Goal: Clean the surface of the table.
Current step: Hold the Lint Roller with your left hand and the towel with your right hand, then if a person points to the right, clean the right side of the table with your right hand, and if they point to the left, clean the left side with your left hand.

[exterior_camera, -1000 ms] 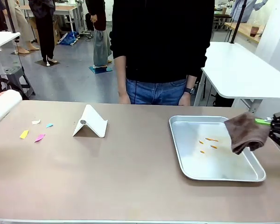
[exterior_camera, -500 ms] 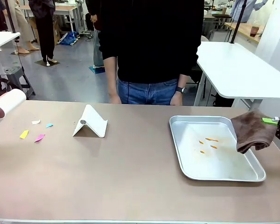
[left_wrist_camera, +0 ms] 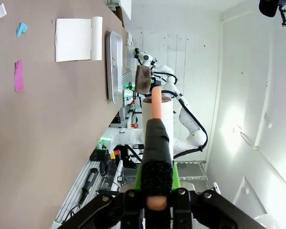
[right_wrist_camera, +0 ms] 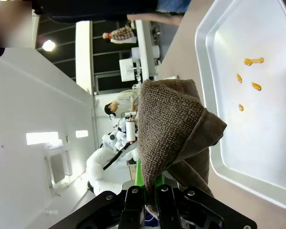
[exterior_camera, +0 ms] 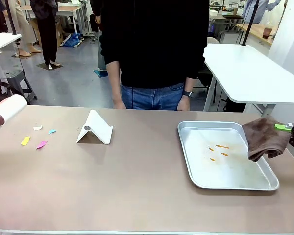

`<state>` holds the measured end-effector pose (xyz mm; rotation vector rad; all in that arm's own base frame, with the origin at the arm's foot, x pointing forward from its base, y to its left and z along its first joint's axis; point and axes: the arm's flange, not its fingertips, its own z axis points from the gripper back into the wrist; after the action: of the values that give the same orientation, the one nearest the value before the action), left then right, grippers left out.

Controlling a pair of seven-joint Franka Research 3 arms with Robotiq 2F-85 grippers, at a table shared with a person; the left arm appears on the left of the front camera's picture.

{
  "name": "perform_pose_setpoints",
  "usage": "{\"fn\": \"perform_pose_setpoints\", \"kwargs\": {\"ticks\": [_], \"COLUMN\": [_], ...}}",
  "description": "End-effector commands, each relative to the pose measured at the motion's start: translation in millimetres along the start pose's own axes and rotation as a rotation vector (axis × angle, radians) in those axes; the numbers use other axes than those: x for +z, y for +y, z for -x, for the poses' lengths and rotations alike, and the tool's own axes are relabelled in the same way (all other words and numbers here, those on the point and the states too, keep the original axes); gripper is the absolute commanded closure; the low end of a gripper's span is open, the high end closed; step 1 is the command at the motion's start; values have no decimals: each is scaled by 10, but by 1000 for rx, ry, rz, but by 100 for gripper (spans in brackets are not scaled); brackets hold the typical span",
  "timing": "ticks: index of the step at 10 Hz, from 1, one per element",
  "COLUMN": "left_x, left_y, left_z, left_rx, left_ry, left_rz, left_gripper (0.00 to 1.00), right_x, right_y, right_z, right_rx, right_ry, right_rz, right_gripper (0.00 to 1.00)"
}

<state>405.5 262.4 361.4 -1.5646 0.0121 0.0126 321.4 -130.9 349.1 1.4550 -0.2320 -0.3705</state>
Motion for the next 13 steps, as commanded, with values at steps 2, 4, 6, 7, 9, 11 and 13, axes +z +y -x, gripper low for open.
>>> {"fn": "perform_pose_setpoints", "kwargs": {"ticks": [2,4,6,7,9,11,13], "left_x": [5,5,5,5,5,5,5], "left_y": [-13,-13,-13,-13,-13,-13,-13], "left_z": [42,42,42,42,42,42,42], "left_rx": [-19,-19,-19,-19,-19,-19,-19], "left_ry": [4,4,4,4,4,4,4], "left_rz": [2,2,2,2,2,2,2], "left_gripper": [100,100,100,100,100,100,100], "right_x": [16,16,16,16,16,16,16], "right_y": [24,24,24,24,24,24,24], "right_z": [0,0,0,0,0,0,0], "right_rx": [-13,-13,-13,-13,-13,-13,-13], "right_ry": [-1,-1,-1,-1,-1,-1,-1], "right_rz": [-3,-3,-3,-3,-3,-3,-3], "right_gripper": [100,100,100,100,100,100,100]}}
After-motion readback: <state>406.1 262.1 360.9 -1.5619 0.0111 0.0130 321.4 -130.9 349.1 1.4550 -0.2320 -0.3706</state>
